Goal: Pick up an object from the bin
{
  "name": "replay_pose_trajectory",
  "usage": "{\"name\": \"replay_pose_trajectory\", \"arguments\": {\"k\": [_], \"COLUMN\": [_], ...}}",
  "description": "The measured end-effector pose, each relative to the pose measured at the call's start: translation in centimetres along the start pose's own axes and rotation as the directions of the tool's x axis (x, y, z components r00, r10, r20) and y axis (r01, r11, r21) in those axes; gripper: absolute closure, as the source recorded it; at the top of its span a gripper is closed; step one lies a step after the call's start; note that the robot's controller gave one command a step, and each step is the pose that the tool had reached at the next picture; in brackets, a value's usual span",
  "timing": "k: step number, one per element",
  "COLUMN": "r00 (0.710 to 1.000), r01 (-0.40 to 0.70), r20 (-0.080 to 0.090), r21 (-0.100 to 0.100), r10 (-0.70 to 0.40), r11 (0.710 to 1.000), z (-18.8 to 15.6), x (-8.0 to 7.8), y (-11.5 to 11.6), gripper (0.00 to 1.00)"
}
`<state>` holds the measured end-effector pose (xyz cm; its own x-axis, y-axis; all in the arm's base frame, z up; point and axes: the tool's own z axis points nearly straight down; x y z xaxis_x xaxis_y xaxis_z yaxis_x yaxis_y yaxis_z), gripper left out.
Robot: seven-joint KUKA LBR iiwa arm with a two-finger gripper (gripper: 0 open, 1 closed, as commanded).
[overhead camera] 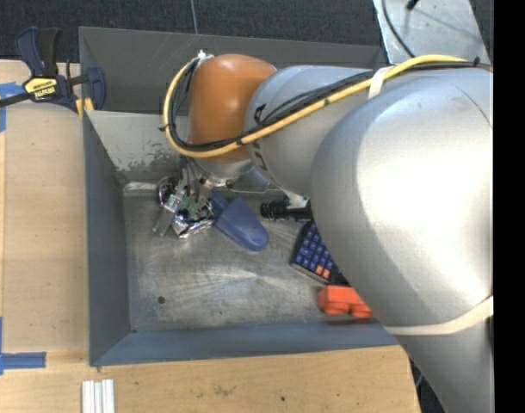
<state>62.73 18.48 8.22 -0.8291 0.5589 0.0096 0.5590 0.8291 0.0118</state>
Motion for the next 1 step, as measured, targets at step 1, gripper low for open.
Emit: {"name": "replay_pose_trajectory", "arguments": {"k": [1], "r00": [1.0], "r01": [0.0], "r20": [0.0], "r21": [0.0], "r10": [0.0], "r11": [1.0], "z": [0.0], "x": [0.0], "y": [0.0], "gripper": [1.0]}}
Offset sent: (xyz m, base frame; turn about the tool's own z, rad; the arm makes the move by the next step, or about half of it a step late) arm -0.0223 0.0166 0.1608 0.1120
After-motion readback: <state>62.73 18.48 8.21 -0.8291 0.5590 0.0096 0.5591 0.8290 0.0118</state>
